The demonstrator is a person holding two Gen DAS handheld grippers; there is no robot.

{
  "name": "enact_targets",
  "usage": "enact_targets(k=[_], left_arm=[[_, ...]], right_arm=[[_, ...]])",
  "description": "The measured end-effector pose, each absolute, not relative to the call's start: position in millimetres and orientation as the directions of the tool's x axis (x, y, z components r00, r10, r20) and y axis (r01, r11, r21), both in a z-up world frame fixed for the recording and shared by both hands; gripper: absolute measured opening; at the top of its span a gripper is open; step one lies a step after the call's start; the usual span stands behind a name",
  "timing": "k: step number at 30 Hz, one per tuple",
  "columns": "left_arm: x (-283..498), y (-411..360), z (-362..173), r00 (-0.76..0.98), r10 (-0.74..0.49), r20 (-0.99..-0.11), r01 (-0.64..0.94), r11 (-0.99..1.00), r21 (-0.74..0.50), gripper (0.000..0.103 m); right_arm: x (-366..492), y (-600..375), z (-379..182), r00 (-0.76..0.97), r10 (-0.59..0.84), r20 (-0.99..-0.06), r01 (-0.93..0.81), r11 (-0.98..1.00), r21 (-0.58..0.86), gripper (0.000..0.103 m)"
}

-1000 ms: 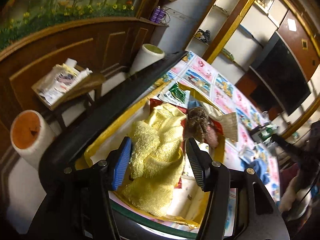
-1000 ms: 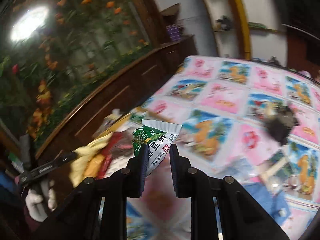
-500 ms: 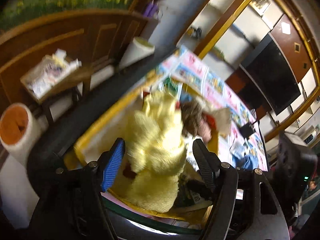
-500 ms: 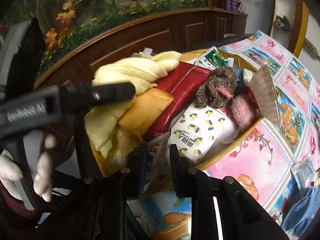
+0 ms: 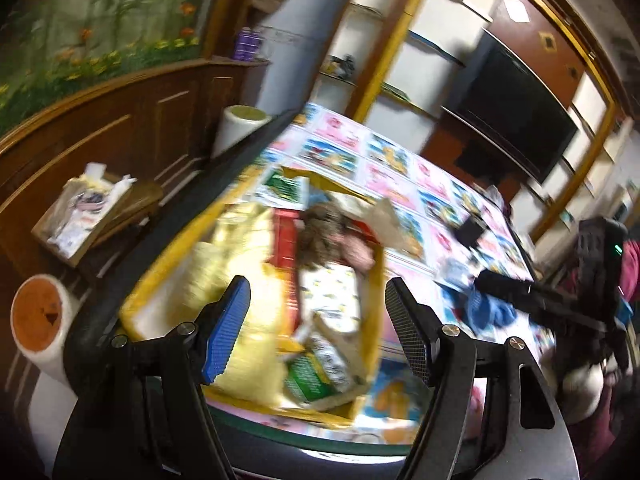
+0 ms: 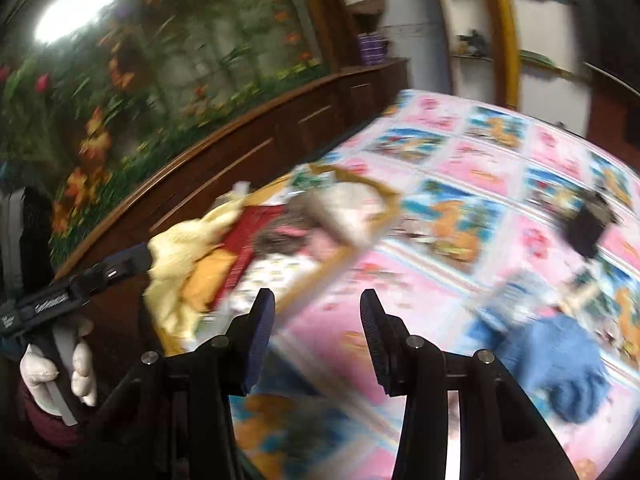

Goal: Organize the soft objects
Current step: 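Grasp the blue towel with the right gripper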

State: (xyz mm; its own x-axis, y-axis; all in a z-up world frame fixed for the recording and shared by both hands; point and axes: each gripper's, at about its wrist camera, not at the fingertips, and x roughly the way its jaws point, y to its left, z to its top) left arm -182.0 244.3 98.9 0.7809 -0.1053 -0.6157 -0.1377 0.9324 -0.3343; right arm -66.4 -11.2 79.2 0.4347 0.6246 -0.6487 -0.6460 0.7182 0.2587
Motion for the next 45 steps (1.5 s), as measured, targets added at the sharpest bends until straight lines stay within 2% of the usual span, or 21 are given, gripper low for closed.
enact_targets(k=[5, 8, 15, 17, 21, 24, 29, 33, 40, 45], left_arm=[[-166.6, 208.4, 94.7, 0.742, -0.163, -0.650, -0.060, 0.950, -0.307, 0.071], [-157.1, 187.2, 93.1, 0.722, -0.181, -0.667, -0.026, 0.957, -0.288, 0.071], [-145.4, 153.6, 89.1, 0.686, -0.204, -0.699, 0.008, 0.962, -0.272, 0.071], [-144.7, 146.5, 87.9, 0.680, -0.205, -0.704, 0.017, 0.964, -0.265, 0.071], [-139.7, 132.4, 83.2, 0.661, -0.214, -0.719, 0.034, 0.966, -0.257, 0.071], [-138.7, 120.5, 81.8, 0.658, -0.172, -0.733, 0.036, 0.980, -0.198, 0.071], [-137.1, 109.7, 83.0, 0.691, 0.019, -0.723, -0.033, 0.999, -0.005, 0.071], [-135.0, 110.1, 77.8, 0.692, 0.136, -0.709, -0.083, 0.991, 0.109, 0.071], [-134.4, 104.6, 67.9, 0.677, 0.208, -0.706, -0.083, 0.975, 0.208, 0.071], [-131.9, 105.5, 65.5, 0.664, 0.215, -0.716, -0.082, 0.973, 0.216, 0.071]], right_arm=[[-43.1, -96.7, 75.6, 0.580, 0.476, -0.661, -0.446, 0.865, 0.232, 0.044], [-35.0, -129.7, 69.6, 0.609, 0.433, -0.665, -0.386, 0.894, 0.228, 0.044], [-29.8, -147.6, 53.9, 0.609, 0.415, -0.676, -0.375, 0.902, 0.216, 0.044], [-24.1, -155.0, 51.4, 0.644, 0.369, -0.671, -0.323, 0.925, 0.199, 0.044], [-3.8, -158.0, 42.4, 0.618, 0.437, -0.653, -0.322, 0.899, 0.297, 0.045], [-1.7, -137.5, 33.1, 0.542, 0.484, -0.687, -0.390, 0.869, 0.305, 0.047], [-35.4, -113.8, 31.8, 0.452, 0.513, -0.730, -0.542, 0.808, 0.233, 0.050], [-57.8, -116.1, 31.9, 0.433, 0.489, -0.757, -0.579, 0.795, 0.182, 0.051], [-65.5, -133.7, 35.3, 0.475, 0.472, -0.743, -0.537, 0.824, 0.181, 0.051], [-63.5, -132.5, 39.0, 0.483, 0.481, -0.732, -0.522, 0.829, 0.200, 0.051]])
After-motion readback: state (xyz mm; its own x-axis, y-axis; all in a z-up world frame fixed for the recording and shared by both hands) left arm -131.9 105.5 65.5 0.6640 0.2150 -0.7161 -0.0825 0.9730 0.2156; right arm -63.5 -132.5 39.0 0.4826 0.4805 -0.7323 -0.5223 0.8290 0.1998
